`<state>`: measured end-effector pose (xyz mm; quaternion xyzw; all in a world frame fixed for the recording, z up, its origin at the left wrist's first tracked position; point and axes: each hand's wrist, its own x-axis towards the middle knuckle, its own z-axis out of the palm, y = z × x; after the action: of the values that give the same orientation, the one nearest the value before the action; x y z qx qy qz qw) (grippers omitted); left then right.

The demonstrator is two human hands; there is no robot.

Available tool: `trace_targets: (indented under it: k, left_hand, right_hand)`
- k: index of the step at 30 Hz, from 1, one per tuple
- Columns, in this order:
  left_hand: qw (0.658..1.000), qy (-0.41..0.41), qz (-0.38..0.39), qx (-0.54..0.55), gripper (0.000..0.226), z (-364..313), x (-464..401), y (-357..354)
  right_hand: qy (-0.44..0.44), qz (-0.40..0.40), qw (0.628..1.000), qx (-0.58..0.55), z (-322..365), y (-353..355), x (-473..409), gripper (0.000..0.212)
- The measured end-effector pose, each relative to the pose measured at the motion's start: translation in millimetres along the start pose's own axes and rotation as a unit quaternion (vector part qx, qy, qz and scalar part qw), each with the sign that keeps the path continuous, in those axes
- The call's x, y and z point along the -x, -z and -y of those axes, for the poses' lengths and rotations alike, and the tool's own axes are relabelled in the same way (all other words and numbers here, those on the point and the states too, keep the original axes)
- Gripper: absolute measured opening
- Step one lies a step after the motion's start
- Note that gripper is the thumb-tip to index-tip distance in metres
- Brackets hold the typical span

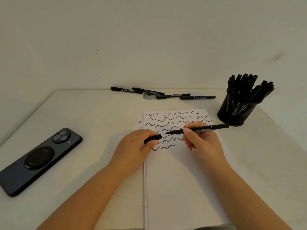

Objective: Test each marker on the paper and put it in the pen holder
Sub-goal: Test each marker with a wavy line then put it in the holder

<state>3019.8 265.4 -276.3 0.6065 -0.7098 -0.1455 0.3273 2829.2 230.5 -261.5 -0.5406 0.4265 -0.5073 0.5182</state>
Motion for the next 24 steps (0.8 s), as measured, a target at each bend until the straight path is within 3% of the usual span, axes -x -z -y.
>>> trace_targets:
  k: [6, 10, 15, 24]
  left_hand:
    - [1.0, -0.009, 0.01, 0.009, 0.017, -0.1, -0.3, -0.4]
    - [1.0, -0.017, 0.019, 0.014, 0.013, -1.2, -0.5, -0.8]
    - [0.999, -0.031, 0.023, 0.022, 0.012, -3.6, 1.8, -1.8]
    - [0.993, -0.05, -0.005, 0.106, 0.038, -14.4, 7.2, -0.3]
  right_hand:
    - [-0.017, 0.041, 0.998, -0.055, 0.6, -0.1, 1.0, 0.016]
    - [-0.011, 0.042, 0.998, -0.04, -0.7, -0.1, 2.3, 0.031]
    - [-0.005, 0.059, 0.998, -0.016, -0.4, -3.8, 5.1, 0.015]
    - [0.006, 0.127, 0.991, -0.034, -1.0, -6.1, 7.8, 0.012]
